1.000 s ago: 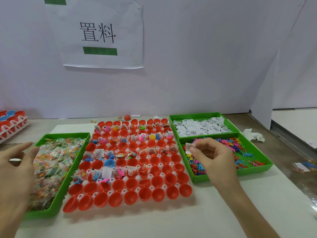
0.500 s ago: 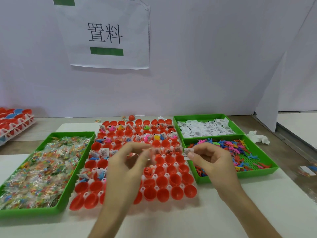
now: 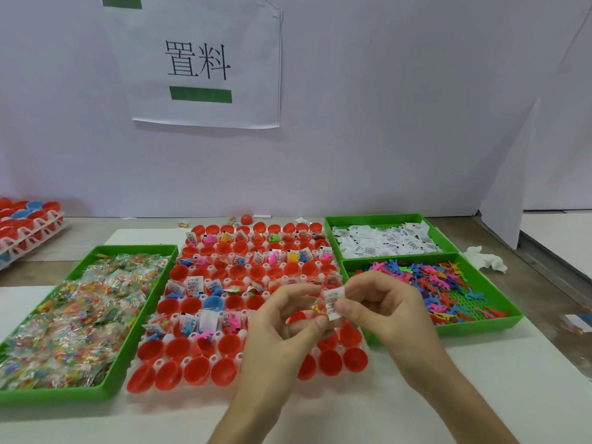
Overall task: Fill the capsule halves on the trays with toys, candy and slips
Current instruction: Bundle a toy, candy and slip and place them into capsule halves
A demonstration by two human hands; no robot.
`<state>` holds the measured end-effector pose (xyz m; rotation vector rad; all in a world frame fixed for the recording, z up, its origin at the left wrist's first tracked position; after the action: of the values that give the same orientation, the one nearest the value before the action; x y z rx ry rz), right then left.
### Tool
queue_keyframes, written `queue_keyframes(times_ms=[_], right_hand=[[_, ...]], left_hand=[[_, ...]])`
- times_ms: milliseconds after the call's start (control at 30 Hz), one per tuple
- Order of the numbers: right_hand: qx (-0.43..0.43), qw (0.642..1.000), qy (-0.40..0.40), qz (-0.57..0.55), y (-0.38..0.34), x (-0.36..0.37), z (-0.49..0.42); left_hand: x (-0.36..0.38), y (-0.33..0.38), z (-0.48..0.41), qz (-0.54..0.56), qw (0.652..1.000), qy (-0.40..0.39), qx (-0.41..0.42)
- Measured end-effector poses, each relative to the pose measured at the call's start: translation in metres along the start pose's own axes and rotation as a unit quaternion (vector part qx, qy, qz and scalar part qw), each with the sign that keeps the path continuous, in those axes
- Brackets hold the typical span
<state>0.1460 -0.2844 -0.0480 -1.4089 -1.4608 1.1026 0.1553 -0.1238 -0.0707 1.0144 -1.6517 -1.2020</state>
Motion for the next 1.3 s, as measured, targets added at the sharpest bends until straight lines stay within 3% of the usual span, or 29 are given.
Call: queue_keyframes(times_ms=[133, 267, 433, 533, 600, 667, 767, 833, 1300], right_hand=[[-0.009, 0.995, 0.004, 0.103, -0.002, 0.003, 0.001], [-0.017, 0.990, 0.009, 0.137, -0.002, 0.000, 0.001], [-0.039, 0.981, -0.008, 0.191, -0.007, -0.005, 0.001], [-0.047, 0.979, 0.060, 0.189, -0.011, -0.031, -0.004], [-0.039, 0.960, 0.131, 0.246, -0.006, -0.058, -0.005], [0.008, 0.925, 0.150, 0.349, 0.005, -0.078, -0.005], [0.129, 0.885, 0.090, 0.438, 0.031, -0.089, -0.005], [0.165, 0.862, 0.061, 0.476, 0.040, -0.088, -0.005], [0.169, 0.874, 0.074, 0.449, 0.039, -0.094, -0.007]], left_hand=[[0.005, -0.001, 0.001, -0.010, 0.999, -0.029, -0.008], [0.007, -0.002, 0.001, 0.025, 0.999, -0.042, -0.020], [0.005, -0.001, 0.001, 0.031, 0.999, -0.017, -0.020], [0.003, -0.001, 0.001, 0.021, 1.000, -0.012, -0.011], [0.002, 0.001, 0.001, 0.015, 1.000, -0.014, -0.001], [0.003, 0.002, 0.001, 0.016, 1.000, -0.015, 0.005], [0.002, 0.001, 0.001, 0.023, 1.000, -0.008, 0.004], [0.001, 0.000, 0.001, 0.005, 1.000, -0.007, 0.010], [0.000, 0.003, 0.000, -0.024, 1.000, 0.000, -0.006]])
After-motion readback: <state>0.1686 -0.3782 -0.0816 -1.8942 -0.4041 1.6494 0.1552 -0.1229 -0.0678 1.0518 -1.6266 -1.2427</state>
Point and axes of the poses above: each hand's wrist, its own z-axis away from the middle knuckle, its own x-axis out of the palm, y = z × x, the point moved 5 cm from there along -z, towards the middle knuckle, and after that the axes turned 7 degrees about -y, right-handed, at the moved point
